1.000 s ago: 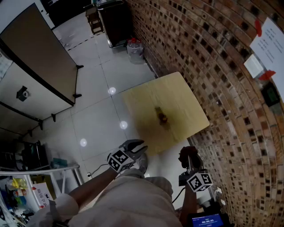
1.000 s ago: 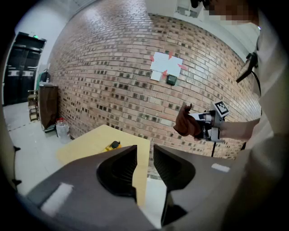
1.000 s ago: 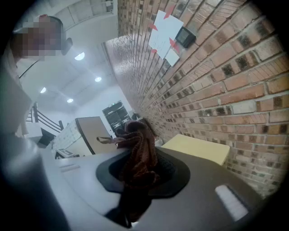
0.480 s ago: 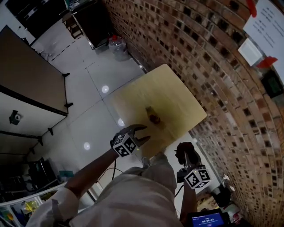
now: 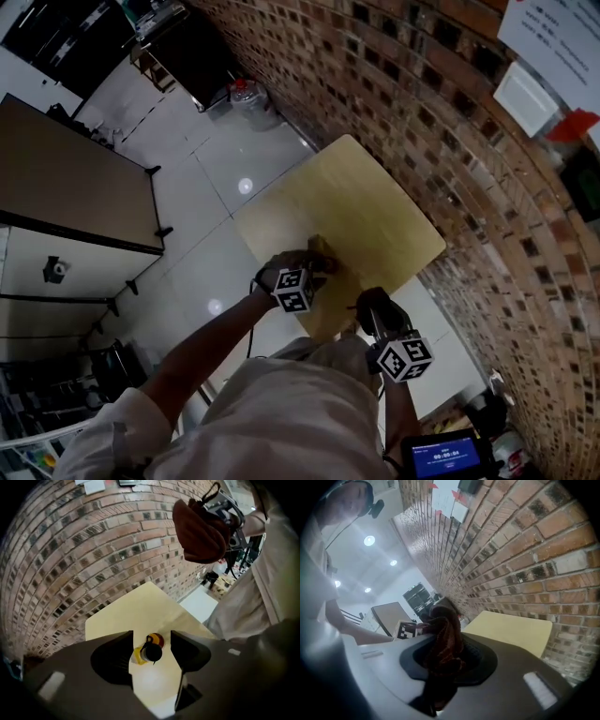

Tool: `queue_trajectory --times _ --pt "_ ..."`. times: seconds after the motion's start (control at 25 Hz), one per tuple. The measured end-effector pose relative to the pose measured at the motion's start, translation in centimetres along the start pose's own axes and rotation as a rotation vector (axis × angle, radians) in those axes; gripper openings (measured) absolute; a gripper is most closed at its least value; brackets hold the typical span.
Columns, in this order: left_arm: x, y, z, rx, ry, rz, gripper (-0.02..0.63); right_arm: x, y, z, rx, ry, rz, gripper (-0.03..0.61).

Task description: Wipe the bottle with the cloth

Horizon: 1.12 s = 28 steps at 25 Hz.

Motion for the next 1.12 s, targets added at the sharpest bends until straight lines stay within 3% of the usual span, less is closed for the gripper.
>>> queue_trajectory --times 0.12,0.28,0.52,0.72,0.92,1.12 --pt "2.1 0.2 -1.1 0.083 0.092 -0.059 0.272 1.7 -1.8 -0.9 0.005 0.051 0.018 0.08" --pt "3.9 0.3 -2.3 0.119 0.153 -0.1 0.273 3.8 -4.2 -2.8 -0.006 0.134 0.034 0.08" --pt "5.0 -0.4 -3.2 0.089 0.147 -0.139 0.273 6.6 -6.0 -5.3 -0.004 0.216 0.033 0.08" --pt "5.7 -1.1 -3.5 0.11 0.118 -0.176 0.205 8.9 -7.2 -7.5 0.002 0.251 0.009 0.081" --pt "5.8 -1.1 -3.7 0.091 0.103 -0.162 0.182 11.3 -8.3 -10.7 0.088 0.272 -0.023 0.081" --pt "6.4 -1.0 -3.4 0.07 0.105 -0.134 0.17 14.5 -8.1 -12.7 0.195 0.248 0.021 0.08"
Point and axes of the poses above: the fingertips, and each gripper's own axes: x forward along the fingers, y to its left, z out of its top, the point moved 3 cm from there along -x, backward along the fingers, and after that the axes turned 15 degrees about -y, right-handed, at the moved point
